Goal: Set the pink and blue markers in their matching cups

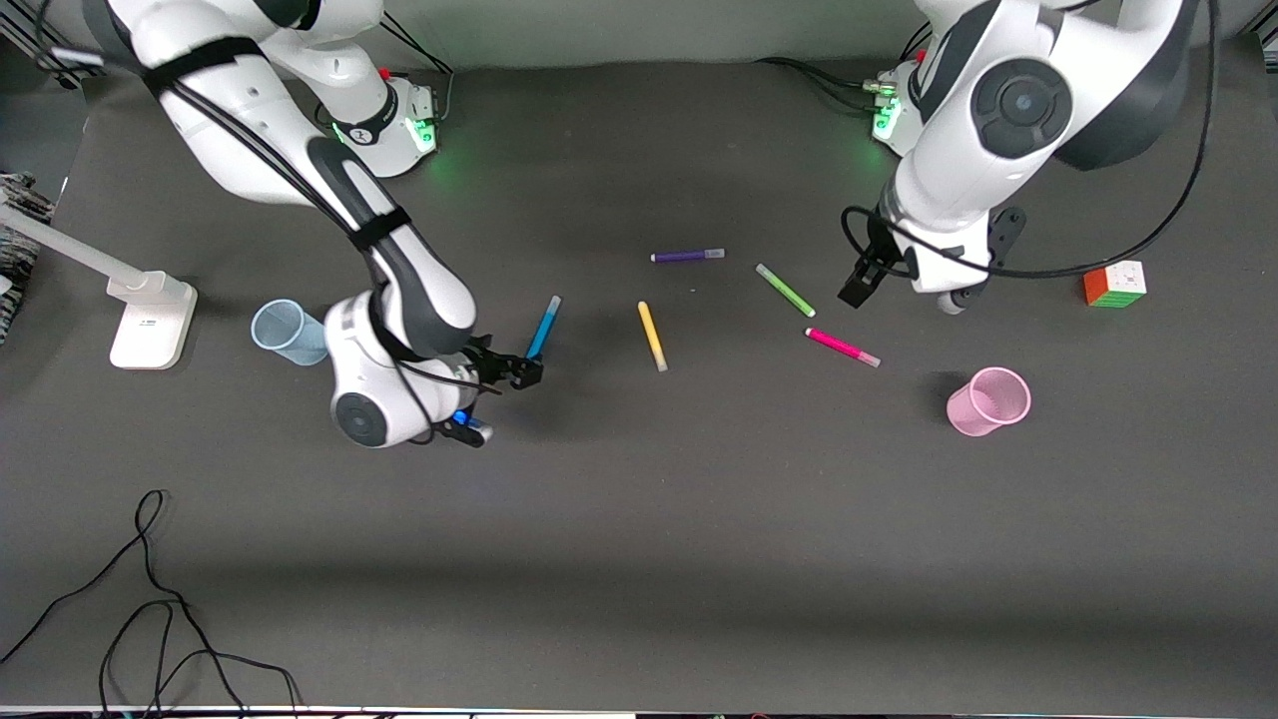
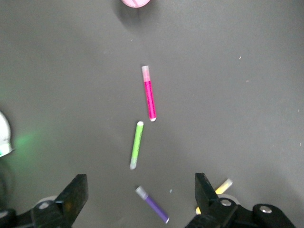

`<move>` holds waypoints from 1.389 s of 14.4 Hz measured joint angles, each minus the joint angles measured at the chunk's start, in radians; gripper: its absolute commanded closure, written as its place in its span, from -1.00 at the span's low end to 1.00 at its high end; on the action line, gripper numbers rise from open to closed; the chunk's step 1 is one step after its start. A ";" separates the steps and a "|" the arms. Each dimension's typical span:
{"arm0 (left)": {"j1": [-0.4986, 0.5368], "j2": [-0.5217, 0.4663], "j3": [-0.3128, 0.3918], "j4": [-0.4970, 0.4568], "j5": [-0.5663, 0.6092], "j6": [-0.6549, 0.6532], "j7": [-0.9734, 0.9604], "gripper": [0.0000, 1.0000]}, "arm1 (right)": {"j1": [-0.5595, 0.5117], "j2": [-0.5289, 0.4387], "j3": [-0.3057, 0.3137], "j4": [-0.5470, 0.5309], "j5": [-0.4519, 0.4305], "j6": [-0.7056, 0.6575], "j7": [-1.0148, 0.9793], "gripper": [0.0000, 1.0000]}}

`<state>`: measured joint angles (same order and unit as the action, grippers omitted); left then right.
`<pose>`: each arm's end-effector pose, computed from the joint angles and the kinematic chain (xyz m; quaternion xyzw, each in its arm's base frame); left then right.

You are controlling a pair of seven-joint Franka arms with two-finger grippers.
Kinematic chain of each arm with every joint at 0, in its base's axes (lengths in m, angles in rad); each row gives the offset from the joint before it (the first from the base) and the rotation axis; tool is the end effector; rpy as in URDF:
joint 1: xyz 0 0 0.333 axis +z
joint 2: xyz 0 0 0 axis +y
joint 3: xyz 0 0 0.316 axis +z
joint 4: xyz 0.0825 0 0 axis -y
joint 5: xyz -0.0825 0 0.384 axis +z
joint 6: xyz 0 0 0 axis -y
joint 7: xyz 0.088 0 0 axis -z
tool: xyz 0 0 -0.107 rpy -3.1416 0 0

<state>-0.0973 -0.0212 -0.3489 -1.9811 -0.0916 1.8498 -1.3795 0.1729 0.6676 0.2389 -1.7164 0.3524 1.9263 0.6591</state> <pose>0.4822 -0.2396 0.4649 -0.8840 -0.4624 0.0653 0.0197 0.5648 0.2625 0.1897 -0.9248 0.2188 0.3007 0.0803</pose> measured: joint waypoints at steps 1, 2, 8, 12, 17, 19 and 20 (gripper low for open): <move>0.000 -0.007 0.001 -0.058 0.001 0.067 0.000 -1.00 | 0.001 0.022 0.008 0.000 0.000 0.030 0.013 -0.94; 0.000 -0.013 0.001 -0.117 0.003 0.135 0.000 -1.00 | 0.001 0.039 0.013 0.000 0.000 0.046 0.018 -0.86; 0.001 -0.010 0.003 -0.409 0.058 0.521 -0.013 -1.00 | 0.000 0.056 0.014 -0.034 0.000 0.056 0.021 -0.59; 0.001 0.072 0.004 -0.470 0.176 0.671 -0.117 -1.00 | -0.001 0.056 0.014 -0.065 0.000 0.084 0.021 0.10; 0.004 0.237 0.009 -0.470 0.333 0.809 -0.266 -1.00 | -0.001 0.054 0.013 -0.067 -0.003 0.091 0.021 0.66; 0.007 0.280 0.015 -0.468 0.367 0.843 -0.289 -1.00 | -0.003 0.052 0.013 -0.067 -0.004 0.091 0.021 0.75; 0.008 0.295 0.024 -0.467 0.379 0.858 -0.293 -1.00 | -0.004 0.052 0.013 -0.067 -0.008 0.091 0.021 0.81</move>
<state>-0.0889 0.2741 -0.3249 -2.4485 0.2874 2.7076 -1.6723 0.1694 0.7195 0.2523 -1.7833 0.3441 2.0175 0.6797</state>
